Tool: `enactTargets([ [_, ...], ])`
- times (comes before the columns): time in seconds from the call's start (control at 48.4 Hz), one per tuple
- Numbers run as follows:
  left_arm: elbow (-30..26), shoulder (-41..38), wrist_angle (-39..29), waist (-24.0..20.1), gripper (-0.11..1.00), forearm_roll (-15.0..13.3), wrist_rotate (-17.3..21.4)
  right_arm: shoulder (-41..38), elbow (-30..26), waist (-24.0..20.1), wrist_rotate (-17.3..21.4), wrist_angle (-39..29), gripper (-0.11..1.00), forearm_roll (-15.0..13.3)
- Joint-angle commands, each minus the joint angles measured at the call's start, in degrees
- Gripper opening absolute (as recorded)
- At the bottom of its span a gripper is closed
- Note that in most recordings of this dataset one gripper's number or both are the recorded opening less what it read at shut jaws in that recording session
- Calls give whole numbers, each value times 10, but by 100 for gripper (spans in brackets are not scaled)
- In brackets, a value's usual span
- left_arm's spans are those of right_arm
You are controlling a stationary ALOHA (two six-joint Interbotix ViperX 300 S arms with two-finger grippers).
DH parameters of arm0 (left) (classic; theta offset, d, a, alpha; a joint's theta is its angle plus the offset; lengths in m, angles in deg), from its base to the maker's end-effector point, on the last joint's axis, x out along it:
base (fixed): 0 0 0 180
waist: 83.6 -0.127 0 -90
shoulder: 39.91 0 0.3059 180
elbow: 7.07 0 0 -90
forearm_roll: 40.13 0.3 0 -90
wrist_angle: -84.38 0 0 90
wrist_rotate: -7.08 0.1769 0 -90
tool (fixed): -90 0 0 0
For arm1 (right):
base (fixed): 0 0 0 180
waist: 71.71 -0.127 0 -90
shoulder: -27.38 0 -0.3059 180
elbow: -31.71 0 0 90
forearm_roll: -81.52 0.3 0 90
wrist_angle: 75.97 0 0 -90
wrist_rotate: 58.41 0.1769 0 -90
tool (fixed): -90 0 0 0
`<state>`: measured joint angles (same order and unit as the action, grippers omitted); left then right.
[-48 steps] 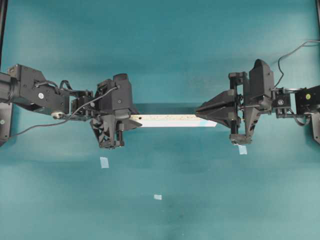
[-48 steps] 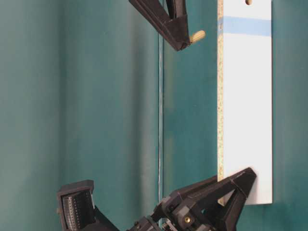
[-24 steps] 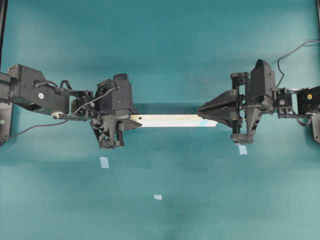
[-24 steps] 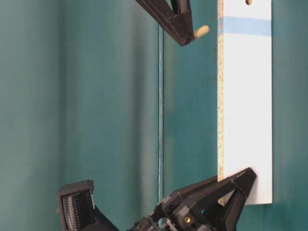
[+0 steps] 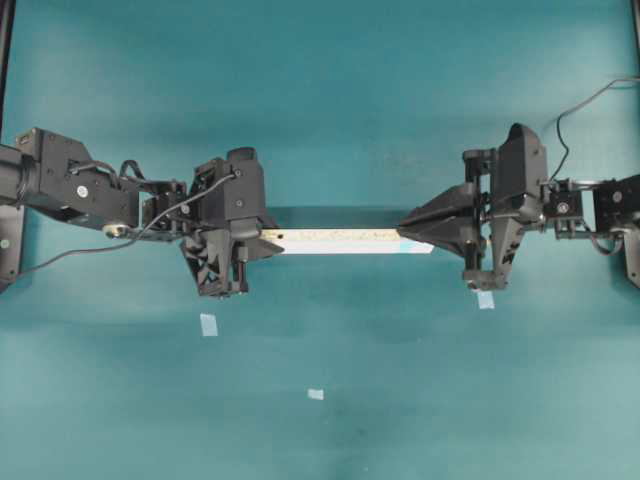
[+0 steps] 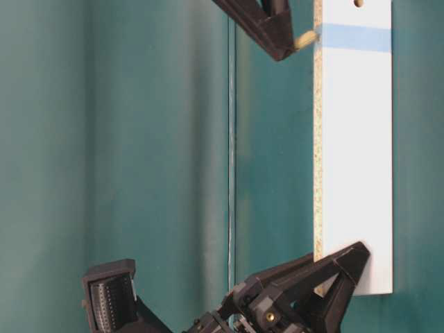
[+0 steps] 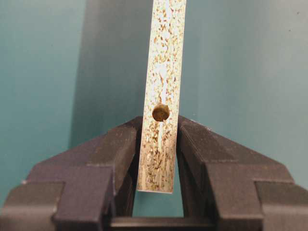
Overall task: Insert the rod into the hole on the wooden board.
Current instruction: 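Align the held peg above the right hole with the right gripper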
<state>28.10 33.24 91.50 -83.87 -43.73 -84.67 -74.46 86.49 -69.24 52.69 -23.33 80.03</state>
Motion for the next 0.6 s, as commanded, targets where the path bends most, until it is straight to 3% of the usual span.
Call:
enactTargets([
  [0.0,-10,7,2,0,33,2,3,2,-6,-4,-1,11,9,4],
  [0.578,-10,6,3,0,33,2,3,-5,-8,-4,-1,13,9,7],
])
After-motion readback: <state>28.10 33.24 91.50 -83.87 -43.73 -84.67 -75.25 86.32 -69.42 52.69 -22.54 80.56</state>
